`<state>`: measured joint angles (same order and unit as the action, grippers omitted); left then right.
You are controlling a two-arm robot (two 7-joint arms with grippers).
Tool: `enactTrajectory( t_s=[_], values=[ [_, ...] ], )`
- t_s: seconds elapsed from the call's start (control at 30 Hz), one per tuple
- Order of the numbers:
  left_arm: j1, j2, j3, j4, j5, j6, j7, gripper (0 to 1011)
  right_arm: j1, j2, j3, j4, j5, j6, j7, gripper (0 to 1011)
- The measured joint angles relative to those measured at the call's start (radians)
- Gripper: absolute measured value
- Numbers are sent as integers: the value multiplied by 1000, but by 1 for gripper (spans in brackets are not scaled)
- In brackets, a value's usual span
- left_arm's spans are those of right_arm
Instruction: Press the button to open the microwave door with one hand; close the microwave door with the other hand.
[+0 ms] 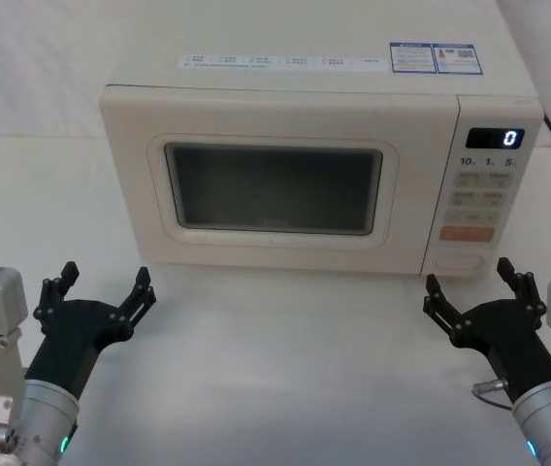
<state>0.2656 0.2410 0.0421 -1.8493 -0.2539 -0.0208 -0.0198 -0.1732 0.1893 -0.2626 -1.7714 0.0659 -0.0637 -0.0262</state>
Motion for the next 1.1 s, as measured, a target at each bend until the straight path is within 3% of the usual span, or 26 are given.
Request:
enactTrajectory(
  t_s=[1.1],
  values=[
    [0, 0, 0, 0, 0, 0, 0, 1001, 0, 0, 0, 0, 0, 0, 0, 1002]
  ],
)
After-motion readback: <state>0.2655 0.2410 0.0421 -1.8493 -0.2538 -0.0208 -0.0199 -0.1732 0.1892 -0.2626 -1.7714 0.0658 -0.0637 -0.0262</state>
